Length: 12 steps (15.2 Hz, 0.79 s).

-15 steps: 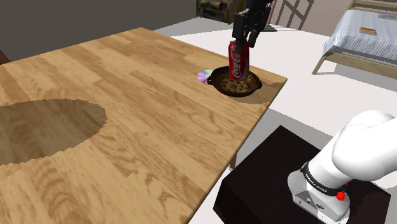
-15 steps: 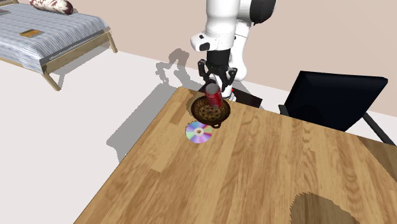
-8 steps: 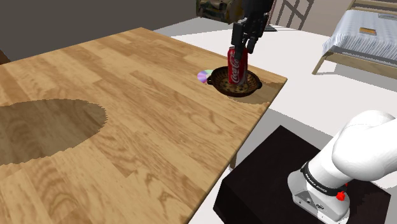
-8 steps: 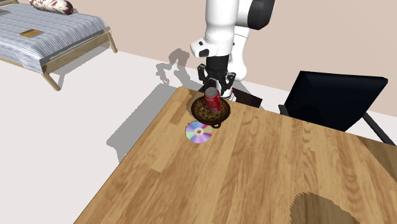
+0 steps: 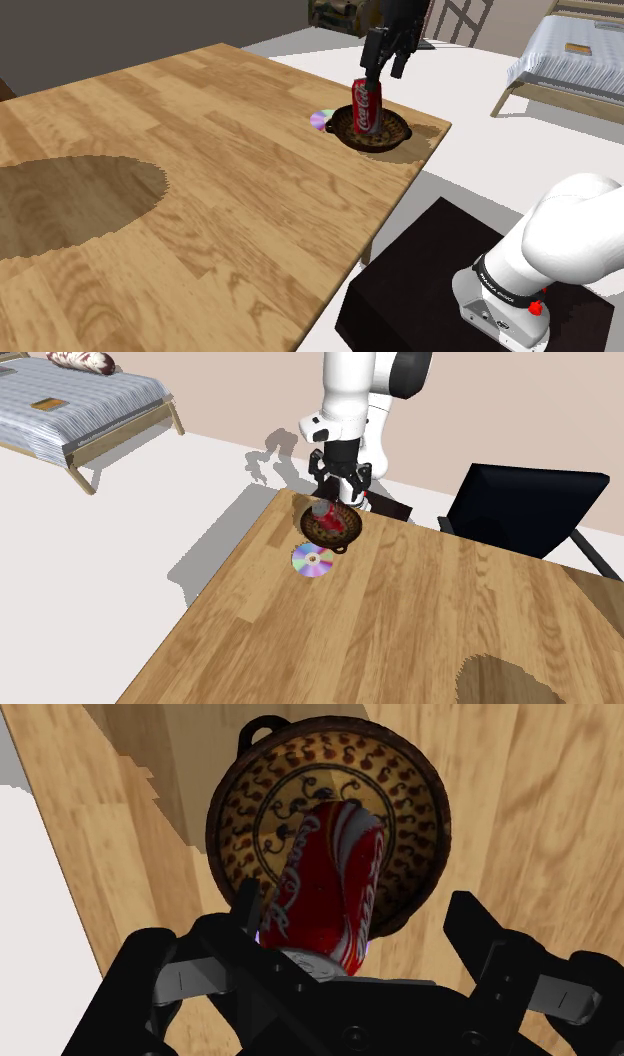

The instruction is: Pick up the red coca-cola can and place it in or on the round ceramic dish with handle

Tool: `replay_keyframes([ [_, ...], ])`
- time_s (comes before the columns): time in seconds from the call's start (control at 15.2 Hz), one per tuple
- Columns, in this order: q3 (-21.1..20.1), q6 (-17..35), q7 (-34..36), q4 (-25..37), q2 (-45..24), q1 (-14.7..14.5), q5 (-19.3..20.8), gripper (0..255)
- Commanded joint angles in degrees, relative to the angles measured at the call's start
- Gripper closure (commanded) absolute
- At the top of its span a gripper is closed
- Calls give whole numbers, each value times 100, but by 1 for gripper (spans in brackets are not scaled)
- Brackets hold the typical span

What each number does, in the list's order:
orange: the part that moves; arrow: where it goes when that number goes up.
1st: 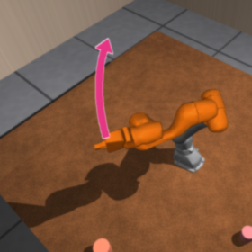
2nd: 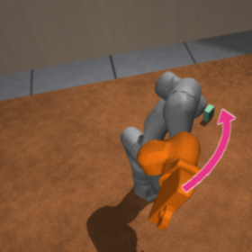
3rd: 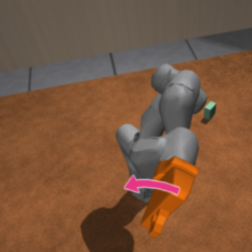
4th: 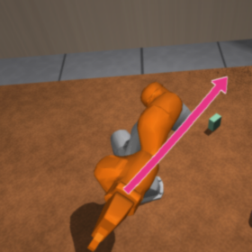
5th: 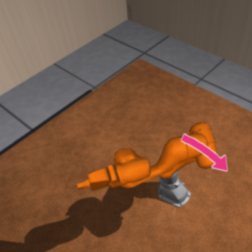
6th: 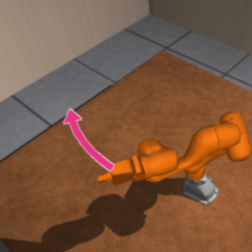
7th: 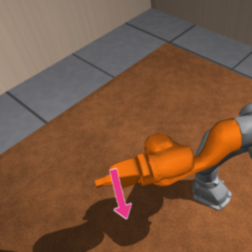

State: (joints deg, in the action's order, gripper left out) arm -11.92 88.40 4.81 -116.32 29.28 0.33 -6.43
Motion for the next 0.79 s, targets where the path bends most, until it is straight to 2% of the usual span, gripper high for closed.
replay_keyframes([
  [0.0,0,0,0,0,0,0,0,0],
  [0.26,24,-711,43,972,-263,31,52,0],
  [0.73,24,-711,43,972,-263,31,52,0],
])
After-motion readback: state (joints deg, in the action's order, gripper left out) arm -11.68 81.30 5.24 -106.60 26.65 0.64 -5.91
